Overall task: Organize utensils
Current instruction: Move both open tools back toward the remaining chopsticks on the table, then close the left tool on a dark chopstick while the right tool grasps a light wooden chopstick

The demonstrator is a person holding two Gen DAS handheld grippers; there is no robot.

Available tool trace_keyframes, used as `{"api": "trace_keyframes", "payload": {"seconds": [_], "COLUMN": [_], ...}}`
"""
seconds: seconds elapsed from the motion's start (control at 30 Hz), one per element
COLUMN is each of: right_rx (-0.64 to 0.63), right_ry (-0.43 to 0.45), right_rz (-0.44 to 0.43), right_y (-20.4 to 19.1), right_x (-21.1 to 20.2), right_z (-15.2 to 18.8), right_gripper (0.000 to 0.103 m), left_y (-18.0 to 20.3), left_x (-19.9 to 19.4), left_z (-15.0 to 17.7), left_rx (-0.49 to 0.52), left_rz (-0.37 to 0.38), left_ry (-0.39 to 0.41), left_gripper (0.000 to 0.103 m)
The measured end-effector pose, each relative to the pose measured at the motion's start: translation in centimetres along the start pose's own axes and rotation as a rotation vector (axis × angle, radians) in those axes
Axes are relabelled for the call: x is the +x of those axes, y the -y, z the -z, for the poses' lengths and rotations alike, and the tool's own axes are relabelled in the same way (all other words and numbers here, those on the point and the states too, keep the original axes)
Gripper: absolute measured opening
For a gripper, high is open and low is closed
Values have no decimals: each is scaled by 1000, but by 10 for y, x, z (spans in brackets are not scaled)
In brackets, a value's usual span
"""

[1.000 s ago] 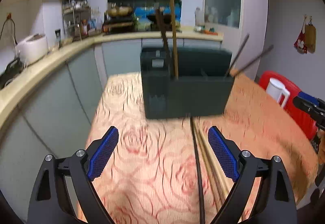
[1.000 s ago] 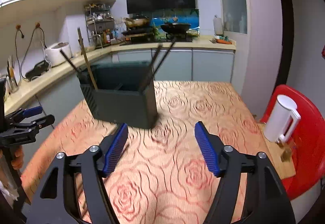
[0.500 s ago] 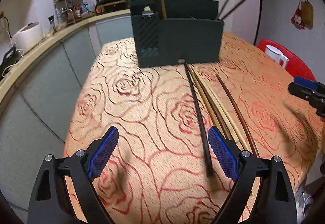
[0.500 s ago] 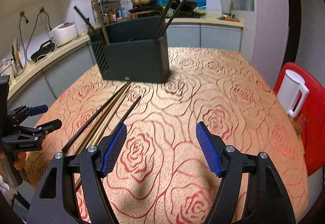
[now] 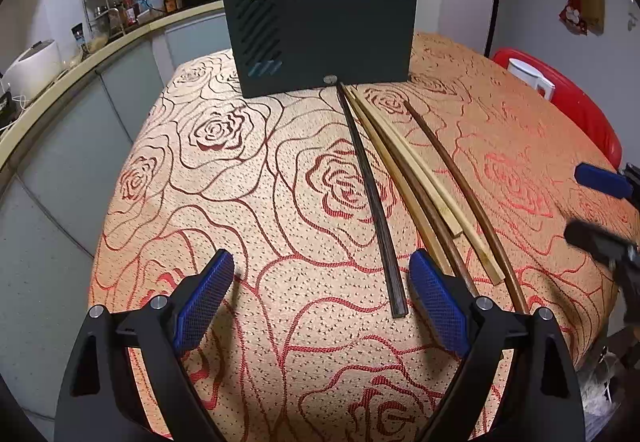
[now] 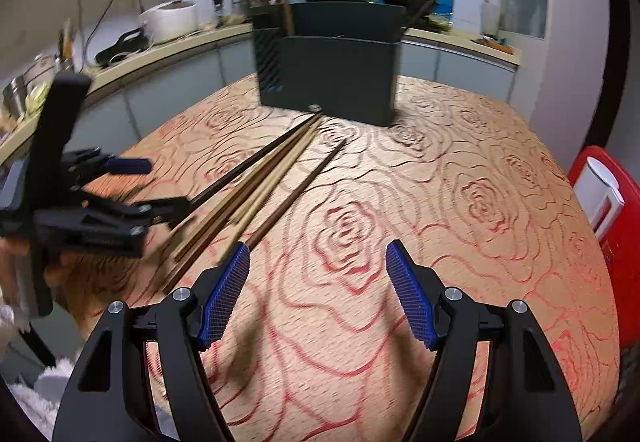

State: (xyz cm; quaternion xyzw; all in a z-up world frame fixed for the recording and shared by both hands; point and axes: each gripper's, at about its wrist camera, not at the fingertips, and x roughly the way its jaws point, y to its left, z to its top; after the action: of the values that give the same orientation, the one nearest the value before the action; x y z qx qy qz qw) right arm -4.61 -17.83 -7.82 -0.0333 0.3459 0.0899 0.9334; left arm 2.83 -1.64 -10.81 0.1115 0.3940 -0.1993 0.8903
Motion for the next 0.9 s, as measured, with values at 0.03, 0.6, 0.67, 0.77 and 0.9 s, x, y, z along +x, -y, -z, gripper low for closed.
{"api": "trace_keyframes", "payload": {"seconds": [0.03,0.6,0.67,0.77,0.9], "right_rx": [-9,-131,-140,-113,-60], "right_ry": [-2,-36,-28,-35,-54], "right_rz": [-5,-50,-8,32,95], "right_y": [-3,-56,-53,-40,-15], "right_x": [0,13,12,12,14], "right_z": [1,25,25,23,20], "right_gripper": [68,68,68,68,68], "left_y": [0,-10,-11,-13,-13], "left_x": [0,7,6,6,5], "left_z": [0,0,0,0,1], "left_rx": [-1,-39,-42,-46,-46], "left_rz": [3,-13,-17,-20,-19], "left_ry": [-1,-41,-41,-41,-38], "left_gripper": [86,80,80,79,78]}}
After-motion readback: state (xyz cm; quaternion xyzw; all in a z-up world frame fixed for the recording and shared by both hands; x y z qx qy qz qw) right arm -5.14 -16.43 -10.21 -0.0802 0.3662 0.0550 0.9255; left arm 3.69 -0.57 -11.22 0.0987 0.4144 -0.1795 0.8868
